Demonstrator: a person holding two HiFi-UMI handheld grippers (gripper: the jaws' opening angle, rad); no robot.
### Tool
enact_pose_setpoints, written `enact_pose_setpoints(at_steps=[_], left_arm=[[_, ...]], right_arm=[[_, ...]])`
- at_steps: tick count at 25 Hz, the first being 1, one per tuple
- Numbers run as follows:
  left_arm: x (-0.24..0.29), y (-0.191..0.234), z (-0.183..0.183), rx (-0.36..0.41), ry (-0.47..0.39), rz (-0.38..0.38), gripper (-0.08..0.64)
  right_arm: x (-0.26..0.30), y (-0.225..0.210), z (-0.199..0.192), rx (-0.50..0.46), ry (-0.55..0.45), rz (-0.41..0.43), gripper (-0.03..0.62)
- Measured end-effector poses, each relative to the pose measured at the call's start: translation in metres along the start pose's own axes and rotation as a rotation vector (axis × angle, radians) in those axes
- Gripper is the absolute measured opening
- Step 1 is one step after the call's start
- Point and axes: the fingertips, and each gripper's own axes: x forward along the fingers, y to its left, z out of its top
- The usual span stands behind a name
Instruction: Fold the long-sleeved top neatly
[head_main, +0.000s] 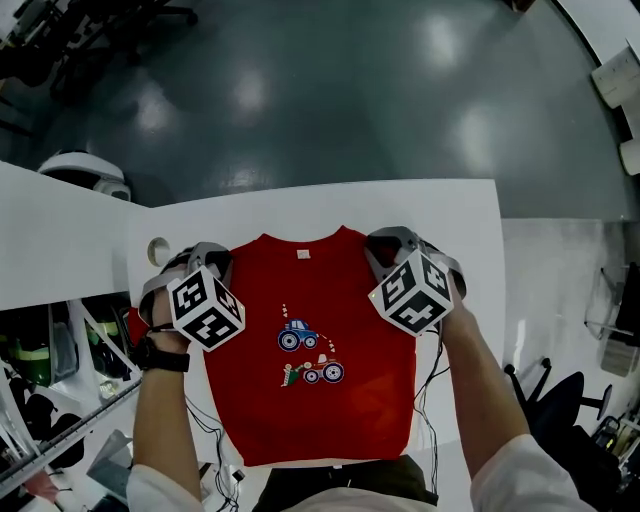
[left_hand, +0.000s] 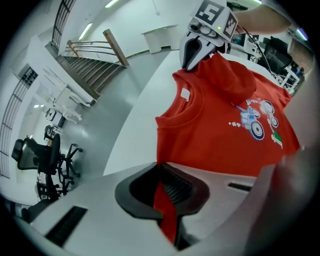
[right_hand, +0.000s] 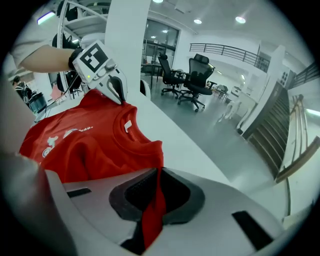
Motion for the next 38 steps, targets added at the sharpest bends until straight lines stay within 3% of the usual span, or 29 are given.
enact_pose_setpoints(at_steps=[12, 15, 18, 22, 26, 31, 38], left_arm=[[0.012, 0.037, 0.02, -0.029, -0.027, 0.086, 0.03], [0.009, 0.041, 0.02, -0.052, -0.04, 0.128, 0.066], [-0.01, 0.05, 0.018, -0.121, -0.093, 0.202, 0.101], [-0.051, 0.049, -0.006, -0.271, -0.173, 0.274, 0.109], [-0.072, 0.026, -0.062, -0.337, -0.124, 0.283, 0.109], [-0.073, -0.002, -0.121, -0.419, -0.049, 0.228, 0.109], [-0.076, -0.021, -0.139, -0.404, -0.041, 0.188, 0.129]], right_arm=[[0.011, -0.036, 0.009, -0.004, -0.037, -0.023, 0.038], [0.009, -0.039, 0.011, 0.018, -0.054, -0.04, 0.063], [-0.003, -0.047, 0.014, 0.06, -0.099, -0.089, 0.082], [-0.036, -0.06, 0.019, 0.142, -0.179, -0.196, 0.086], [-0.064, -0.056, 0.018, 0.188, -0.221, -0.248, 0.084], [-0.08, -0.027, 0.015, 0.191, -0.215, -0.224, 0.075], [-0.075, 0.073, 0.087, 0.055, -0.292, -0.055, 0.069]])
